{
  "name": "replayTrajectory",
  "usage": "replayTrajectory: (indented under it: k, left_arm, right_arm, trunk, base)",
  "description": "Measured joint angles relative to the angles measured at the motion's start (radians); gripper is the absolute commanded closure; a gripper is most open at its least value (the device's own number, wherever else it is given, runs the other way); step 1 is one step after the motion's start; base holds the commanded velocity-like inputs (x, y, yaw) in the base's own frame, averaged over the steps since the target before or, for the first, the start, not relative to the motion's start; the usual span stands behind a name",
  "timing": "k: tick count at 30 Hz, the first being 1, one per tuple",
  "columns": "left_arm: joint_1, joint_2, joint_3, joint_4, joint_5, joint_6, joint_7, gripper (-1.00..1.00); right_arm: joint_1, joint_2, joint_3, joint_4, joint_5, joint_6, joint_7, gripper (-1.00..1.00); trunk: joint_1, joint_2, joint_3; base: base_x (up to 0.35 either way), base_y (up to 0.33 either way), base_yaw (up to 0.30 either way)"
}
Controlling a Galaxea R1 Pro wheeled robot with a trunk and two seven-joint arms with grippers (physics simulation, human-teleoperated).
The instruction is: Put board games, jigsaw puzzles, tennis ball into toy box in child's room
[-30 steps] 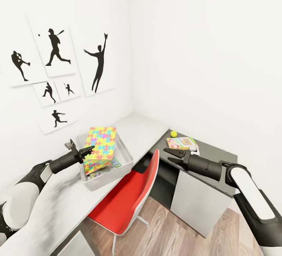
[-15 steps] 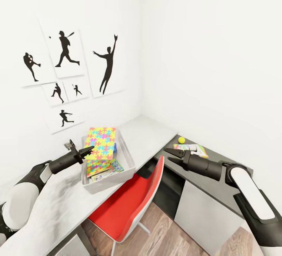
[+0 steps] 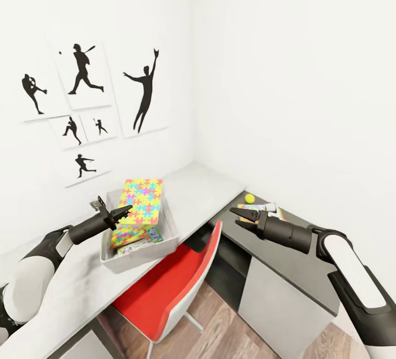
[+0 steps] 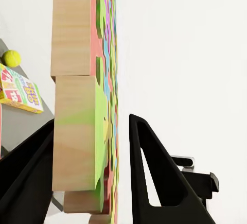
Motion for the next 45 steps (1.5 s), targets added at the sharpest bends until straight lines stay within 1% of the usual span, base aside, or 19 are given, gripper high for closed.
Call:
replayTrajectory:
  k: [14,21,30,34,45]
  left_arm:
    - [0.006,0.0,0.0,0.0,-0.001,0.004,0.0,1.0]
    - [0.006,0.001,0.0,0.0,-0.001,0.004,-0.001,1.0]
    - [0.009,0.003,0.001,0.004,-0.002,0.01,0.006,1.0]
    - [0.01,0.002,0.001,0.005,-0.001,0.013,0.012,1.0]
    - [0.01,0.003,0.001,0.005,-0.001,0.013,0.017,1.0]
  right_arm:
    - [0.013,0.002,0.001,0.0,0.001,-0.003,0.005,-1.0]
    - [0.013,0.002,0.001,0.0,0.002,-0.003,0.004,-1.0]
    - [0.013,0.002,0.001,0.0,0.002,-0.003,0.005,-1.0]
    - [0.013,0.002,0.001,0.0,0.002,-0.003,0.005,-1.0]
    - [0.013,0.002,0.001,0.0,0.001,-0.003,0.005,-1.0]
  trunk:
    - [0.0,0.0,0.0]
    - [0.0,0.0,0.0]
    - [0.0,0.0,0.0]
    - [0.0,0.0,0.0]
    - [0.0,0.0,0.0]
  base:
    - [0.064,-0.009,0.006]
    - [0.018,-0.185,0.237]
    - [0.11,-0.095,0.27]
    - [0.126,-0.21,0.062]
    - [0.063,-0.085,0.006]
